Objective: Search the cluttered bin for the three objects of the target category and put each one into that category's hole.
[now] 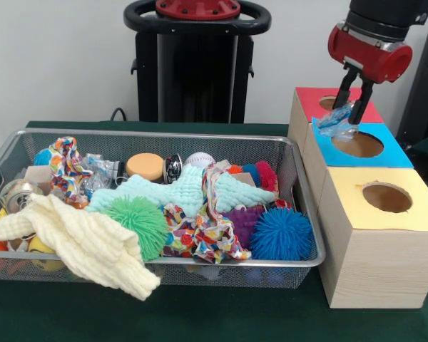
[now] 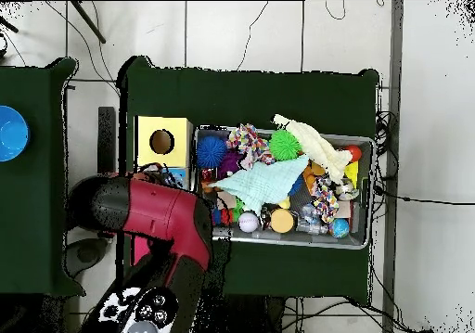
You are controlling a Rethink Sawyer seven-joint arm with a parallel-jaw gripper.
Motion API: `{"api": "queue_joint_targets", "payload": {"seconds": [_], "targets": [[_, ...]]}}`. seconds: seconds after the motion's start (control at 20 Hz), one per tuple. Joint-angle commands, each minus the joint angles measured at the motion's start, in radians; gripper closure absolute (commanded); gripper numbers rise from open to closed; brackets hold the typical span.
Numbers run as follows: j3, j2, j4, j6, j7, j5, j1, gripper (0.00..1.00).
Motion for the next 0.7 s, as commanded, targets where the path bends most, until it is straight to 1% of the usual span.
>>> {"api": "queue_joint_targets", "payload": {"seconds": [0.05,0.7], "targets": [[0.097,0.028,0.059,-0.029,0.145,0.009,-0.034,1.00],[0.090,0.046,0.046,-0.033,0.179,0.016,-0.012,1.00]]}}
